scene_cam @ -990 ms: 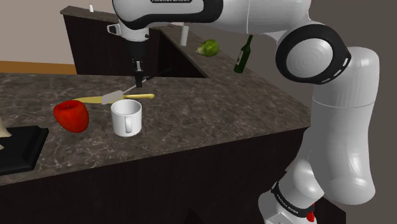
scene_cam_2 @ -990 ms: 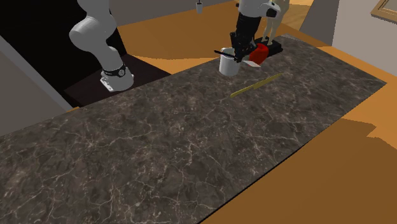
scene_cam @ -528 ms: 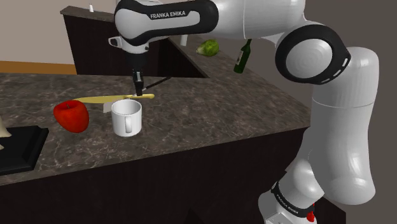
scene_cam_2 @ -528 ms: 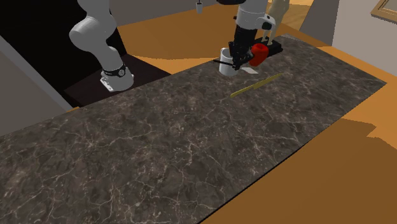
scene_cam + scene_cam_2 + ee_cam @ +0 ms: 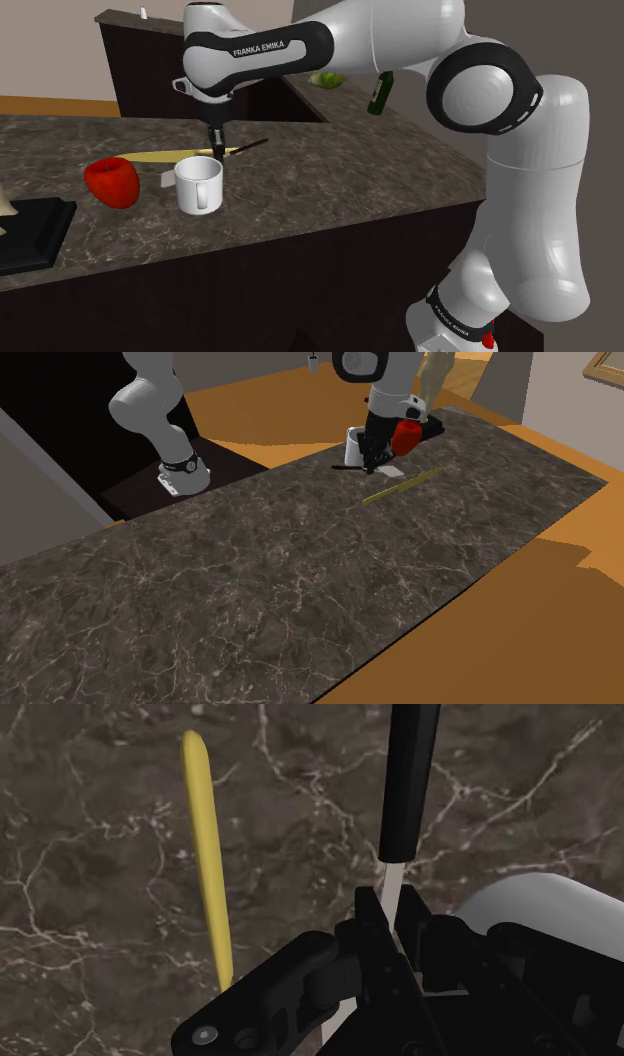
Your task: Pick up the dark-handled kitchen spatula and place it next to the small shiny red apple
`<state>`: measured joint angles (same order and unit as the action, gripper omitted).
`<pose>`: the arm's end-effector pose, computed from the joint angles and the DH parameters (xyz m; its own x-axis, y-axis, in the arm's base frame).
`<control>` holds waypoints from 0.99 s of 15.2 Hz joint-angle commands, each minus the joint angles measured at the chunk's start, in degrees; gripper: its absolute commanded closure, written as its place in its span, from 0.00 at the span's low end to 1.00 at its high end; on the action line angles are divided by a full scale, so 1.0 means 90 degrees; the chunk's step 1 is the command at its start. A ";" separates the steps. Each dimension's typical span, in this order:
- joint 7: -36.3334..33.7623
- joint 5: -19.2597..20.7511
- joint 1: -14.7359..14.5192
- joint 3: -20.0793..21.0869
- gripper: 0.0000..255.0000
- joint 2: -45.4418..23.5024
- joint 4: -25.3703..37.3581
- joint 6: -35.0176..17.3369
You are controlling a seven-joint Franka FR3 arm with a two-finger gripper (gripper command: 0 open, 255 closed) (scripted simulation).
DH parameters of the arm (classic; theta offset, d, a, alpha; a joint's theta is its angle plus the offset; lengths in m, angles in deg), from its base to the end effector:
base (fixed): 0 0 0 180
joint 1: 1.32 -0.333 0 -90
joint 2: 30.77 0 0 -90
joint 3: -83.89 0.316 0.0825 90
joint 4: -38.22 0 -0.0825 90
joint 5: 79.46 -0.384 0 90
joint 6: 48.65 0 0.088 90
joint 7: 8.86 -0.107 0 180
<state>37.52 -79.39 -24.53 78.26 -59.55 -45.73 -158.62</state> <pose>0.6574 0.2197 0.3882 0.4277 0.9014 -0.0668 0.9034 -0.4287 0.0000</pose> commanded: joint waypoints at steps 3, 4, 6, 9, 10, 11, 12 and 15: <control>-0.0010 -0.0005 -0.0004 0.0006 1.00 -0.0079 -0.0226 -0.0308; -0.0011 -0.0007 -0.0003 0.0007 1.00 -0.0107 -0.0269 -0.0379; -0.0014 -0.0012 -0.0002 0.0010 1.00 -0.0171 -0.0356 -0.0530; -0.0013 -0.0013 -0.0004 0.0007 1.00 -0.0171 -0.0356 -0.0530; -0.0013 -0.0013 -0.0005 0.0007 1.00 -0.0171 -0.0356 -0.0530; -0.0012 -0.0014 -0.0005 0.0006 1.00 -0.0171 -0.0356 -0.0530; -0.0012 -0.0014 -0.0006 0.0005 1.00 -0.0171 -0.0356 -0.0530; -0.0018 -0.0014 -0.0011 0.0005 0.00 -0.0174 -0.0354 -0.0530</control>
<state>37.36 -79.52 -24.55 78.22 -61.05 -48.59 -163.47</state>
